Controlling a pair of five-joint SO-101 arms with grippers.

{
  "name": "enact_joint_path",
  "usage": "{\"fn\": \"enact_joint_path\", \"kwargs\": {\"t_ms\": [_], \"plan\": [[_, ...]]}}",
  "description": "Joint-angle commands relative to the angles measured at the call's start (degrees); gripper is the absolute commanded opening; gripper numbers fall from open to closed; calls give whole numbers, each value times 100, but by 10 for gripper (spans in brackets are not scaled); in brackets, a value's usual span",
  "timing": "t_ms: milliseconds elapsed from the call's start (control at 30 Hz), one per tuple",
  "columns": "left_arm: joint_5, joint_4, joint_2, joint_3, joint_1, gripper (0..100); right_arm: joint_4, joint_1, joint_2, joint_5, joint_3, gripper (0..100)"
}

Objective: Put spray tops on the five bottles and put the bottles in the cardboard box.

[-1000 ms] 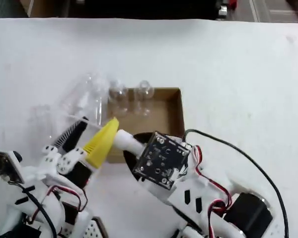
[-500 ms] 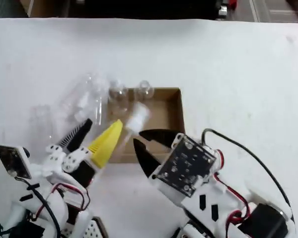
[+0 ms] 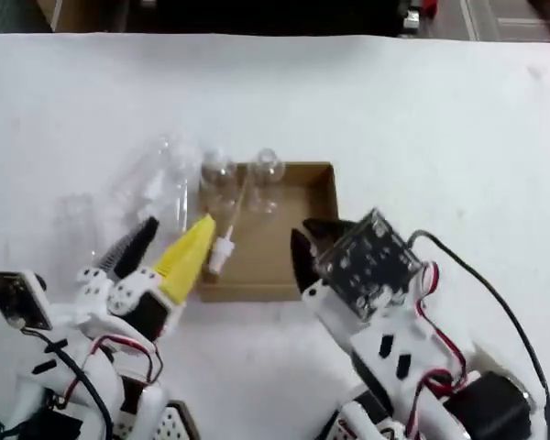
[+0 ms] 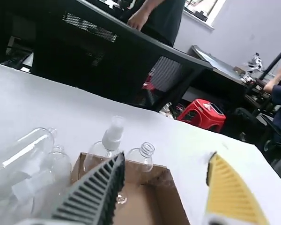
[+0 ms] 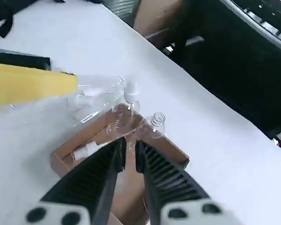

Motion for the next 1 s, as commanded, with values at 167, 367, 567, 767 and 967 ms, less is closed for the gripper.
{"fn": "enact_joint_path", "kwargs": {"t_ms": [167,367,567,767,967], "plan": [[-1134,-79,22,-44,-1543,269,-1068,92,365,53,1486,16],[-782,-70,22,-35,-2422,268,-1719,-145,2255,-193,1547,20],[-677,-352,22,273,-2791,268,-1921,-171,3978,-2101,703,126],[-677,-941,22,712,-2791,268,-2255,-312,5209,-3648,273,240],[-686,-949,22,721,-2791,268,-2941,-444,6070,-3789,281,240]]}}
